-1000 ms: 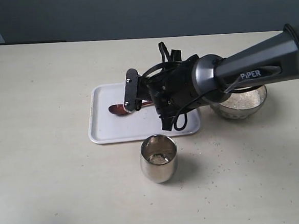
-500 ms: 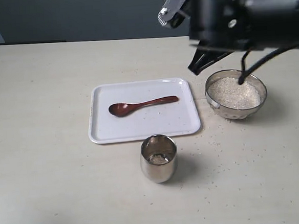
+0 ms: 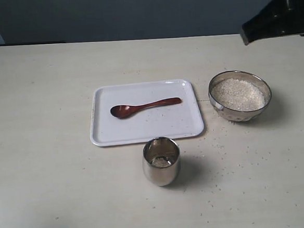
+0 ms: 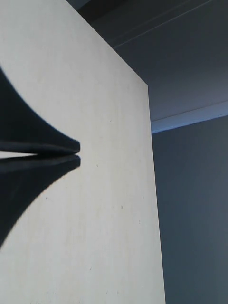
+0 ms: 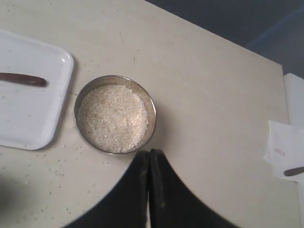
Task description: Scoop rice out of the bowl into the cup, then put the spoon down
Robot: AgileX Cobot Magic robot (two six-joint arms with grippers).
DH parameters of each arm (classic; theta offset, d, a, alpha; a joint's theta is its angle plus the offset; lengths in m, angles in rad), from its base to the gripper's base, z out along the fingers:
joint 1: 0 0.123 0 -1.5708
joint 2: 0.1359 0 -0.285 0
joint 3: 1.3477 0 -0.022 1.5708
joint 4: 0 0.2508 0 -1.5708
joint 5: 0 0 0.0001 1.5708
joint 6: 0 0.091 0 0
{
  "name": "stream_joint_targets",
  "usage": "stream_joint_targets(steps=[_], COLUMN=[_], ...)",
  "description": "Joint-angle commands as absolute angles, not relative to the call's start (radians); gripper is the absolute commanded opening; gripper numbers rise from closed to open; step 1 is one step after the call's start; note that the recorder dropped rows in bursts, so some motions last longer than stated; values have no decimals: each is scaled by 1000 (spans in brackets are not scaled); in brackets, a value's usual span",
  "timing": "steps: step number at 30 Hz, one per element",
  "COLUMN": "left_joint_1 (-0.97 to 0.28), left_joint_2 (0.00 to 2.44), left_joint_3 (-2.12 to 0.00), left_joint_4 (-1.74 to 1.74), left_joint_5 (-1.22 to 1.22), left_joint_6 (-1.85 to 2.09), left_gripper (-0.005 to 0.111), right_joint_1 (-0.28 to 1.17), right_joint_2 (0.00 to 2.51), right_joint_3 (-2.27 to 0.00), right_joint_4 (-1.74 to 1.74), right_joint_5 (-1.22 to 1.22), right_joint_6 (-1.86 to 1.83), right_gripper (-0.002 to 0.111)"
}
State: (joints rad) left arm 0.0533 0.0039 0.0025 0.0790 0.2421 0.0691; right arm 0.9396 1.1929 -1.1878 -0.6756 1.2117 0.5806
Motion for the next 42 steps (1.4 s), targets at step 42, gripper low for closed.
stream_joint_targets(steps=[42], left_joint_1=[46], left_joint_2=[0], left_joint_3=[0], left_joint_4=[81], left_joint_5=[239], left_joint_6=[64], left_gripper=[0], right_joint_1=[55], right_joint_2=[27], right_joint_3=[0], right_joint_4=[-434], right_joint_5=[-122], right_joint_6=[588], right_gripper=[-1])
